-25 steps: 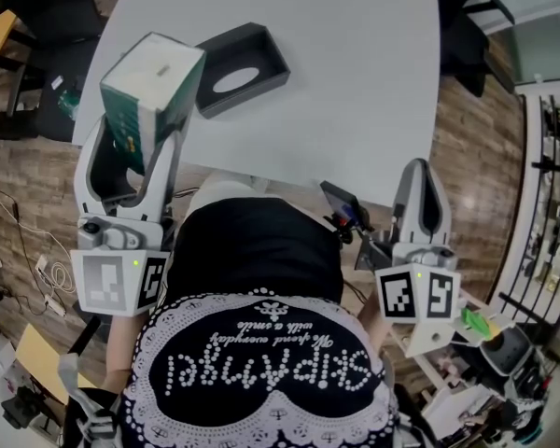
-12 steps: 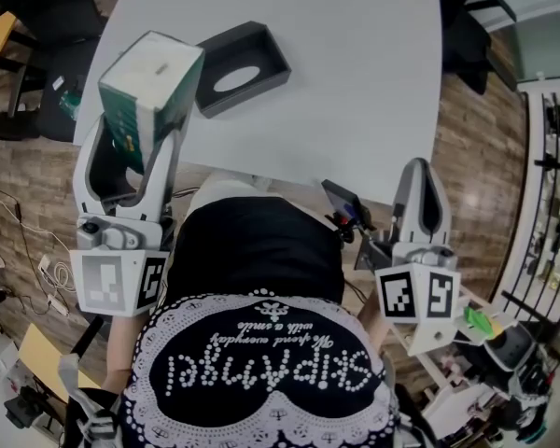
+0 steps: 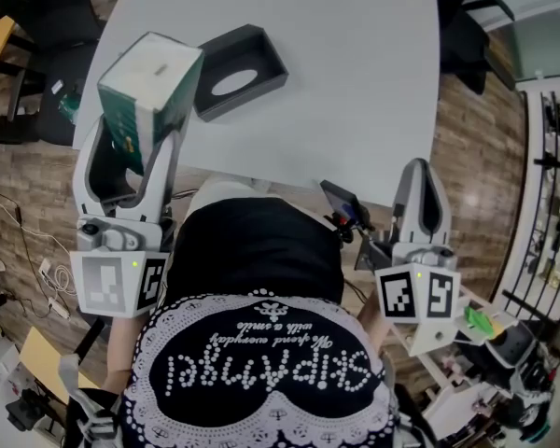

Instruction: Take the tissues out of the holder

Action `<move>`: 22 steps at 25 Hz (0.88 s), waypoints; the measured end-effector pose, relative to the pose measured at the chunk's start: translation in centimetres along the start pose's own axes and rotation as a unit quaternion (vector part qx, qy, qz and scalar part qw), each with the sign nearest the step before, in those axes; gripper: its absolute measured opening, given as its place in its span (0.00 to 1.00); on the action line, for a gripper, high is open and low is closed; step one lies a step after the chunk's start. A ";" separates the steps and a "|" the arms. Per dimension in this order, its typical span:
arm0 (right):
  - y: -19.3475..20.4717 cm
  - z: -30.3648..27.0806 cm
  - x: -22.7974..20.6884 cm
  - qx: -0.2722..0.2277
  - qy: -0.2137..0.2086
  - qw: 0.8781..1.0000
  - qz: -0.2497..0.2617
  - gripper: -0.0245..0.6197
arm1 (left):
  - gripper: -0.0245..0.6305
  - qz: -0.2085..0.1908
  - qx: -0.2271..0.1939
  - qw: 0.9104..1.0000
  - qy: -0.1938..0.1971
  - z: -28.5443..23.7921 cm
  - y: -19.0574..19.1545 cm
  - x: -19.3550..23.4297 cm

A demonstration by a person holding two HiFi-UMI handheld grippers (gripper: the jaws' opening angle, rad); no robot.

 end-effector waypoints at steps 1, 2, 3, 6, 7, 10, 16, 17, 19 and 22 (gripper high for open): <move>0.0 0.0 0.0 0.001 0.000 1.000 0.002 0.09 | 0.57 0.000 0.000 1.000 0.000 0.0 0.0 0.0; 0.0 0.0 0.1 0.002 -0.001 1.000 0.003 0.09 | 0.57 0.000 -0.001 1.000 0.001 0.0 0.0 0.0; 0.0 0.0 0.1 0.003 -0.001 1.000 0.003 0.09 | 0.57 0.000 -0.001 1.000 0.001 0.0 0.0 0.0; 0.2 0.1 0.0 0.003 0.001 1.000 -0.001 0.09 | 0.57 0.001 0.002 1.000 0.002 0.0 0.1 -0.1; 0.2 0.1 0.0 0.004 0.001 1.000 -0.001 0.09 | 0.57 0.001 0.002 1.000 0.002 0.0 0.1 -0.1; 0.2 0.0 0.1 0.008 -0.001 1.000 0.005 0.09 | 0.57 0.001 0.002 1.000 0.002 0.0 0.1 -0.1; 0.3 -0.1 0.4 0.017 -0.004 1.000 0.014 0.09 | 0.57 0.003 0.004 1.000 0.000 0.1 0.2 0.0; 0.3 -0.1 0.4 0.017 -0.004 1.000 0.014 0.09 | 0.57 0.002 0.004 1.000 -0.001 0.1 0.2 0.0; 0.3 -0.1 0.5 0.016 -0.005 1.000 0.013 0.09 | 0.57 0.002 0.003 1.000 -0.002 0.1 0.2 0.0; 0.2 -0.1 0.4 0.015 -0.005 1.000 0.011 0.09 | 0.57 0.003 0.002 1.000 -0.002 0.1 0.2 0.0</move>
Point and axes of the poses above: the fingertips, and each gripper's own axes: z backward along the fingers, x to its left, y out of its underside, the point moved 1 cm from there along z, backward along the fingers, and after that the axes turned 13 degrees about -z, right-handed, at the moved point
